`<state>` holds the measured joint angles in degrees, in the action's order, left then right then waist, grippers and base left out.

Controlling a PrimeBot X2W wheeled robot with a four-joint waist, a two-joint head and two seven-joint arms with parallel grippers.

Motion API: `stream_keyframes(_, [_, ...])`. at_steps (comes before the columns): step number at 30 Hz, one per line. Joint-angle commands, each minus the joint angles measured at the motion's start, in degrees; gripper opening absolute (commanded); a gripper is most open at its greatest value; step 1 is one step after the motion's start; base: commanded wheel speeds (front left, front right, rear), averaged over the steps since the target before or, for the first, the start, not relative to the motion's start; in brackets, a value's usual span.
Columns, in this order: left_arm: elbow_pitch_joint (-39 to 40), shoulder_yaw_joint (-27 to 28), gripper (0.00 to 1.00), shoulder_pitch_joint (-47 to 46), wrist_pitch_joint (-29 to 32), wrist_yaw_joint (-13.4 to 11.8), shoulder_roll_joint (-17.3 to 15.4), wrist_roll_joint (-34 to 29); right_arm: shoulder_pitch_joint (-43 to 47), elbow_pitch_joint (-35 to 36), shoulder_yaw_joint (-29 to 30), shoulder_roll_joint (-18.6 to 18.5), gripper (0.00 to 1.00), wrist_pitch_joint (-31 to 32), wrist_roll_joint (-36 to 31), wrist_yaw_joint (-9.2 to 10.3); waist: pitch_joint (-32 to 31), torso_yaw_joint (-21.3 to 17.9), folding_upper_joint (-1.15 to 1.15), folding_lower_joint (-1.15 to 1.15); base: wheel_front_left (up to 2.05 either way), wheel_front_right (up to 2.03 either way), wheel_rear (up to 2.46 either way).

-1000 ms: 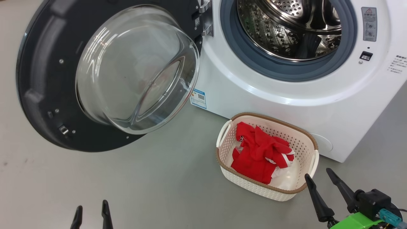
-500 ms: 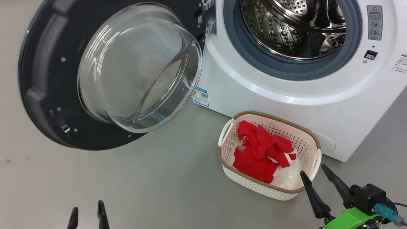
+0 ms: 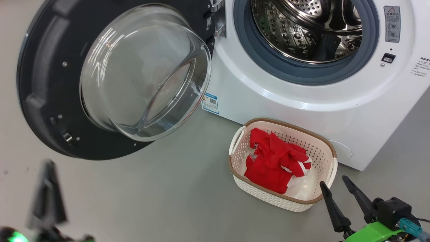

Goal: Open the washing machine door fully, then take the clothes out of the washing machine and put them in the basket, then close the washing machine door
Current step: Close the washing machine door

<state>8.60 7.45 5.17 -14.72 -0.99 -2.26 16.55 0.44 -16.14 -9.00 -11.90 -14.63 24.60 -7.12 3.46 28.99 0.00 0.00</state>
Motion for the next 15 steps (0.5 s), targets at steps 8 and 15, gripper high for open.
stream_keyframes(8, [1.39,13.19,0.0,-19.15,-0.28,7.82,-8.81,2.43,1.69,2.57,1.24,0.49,1.0,-0.37,-1.18,-0.36,0.66,-0.32,0.0,0.0,0.0,0.0,0.0])
stream_keyframes(15, [-11.62,12.8,0.0,-33.59,-0.28,8.45,-20.93,12.74,3.03,3.72,3.08,1.33,1.0,-0.37,-1.9,-0.36,1.8,-0.42,0.0,0.0,0.0,0.0,0.0])
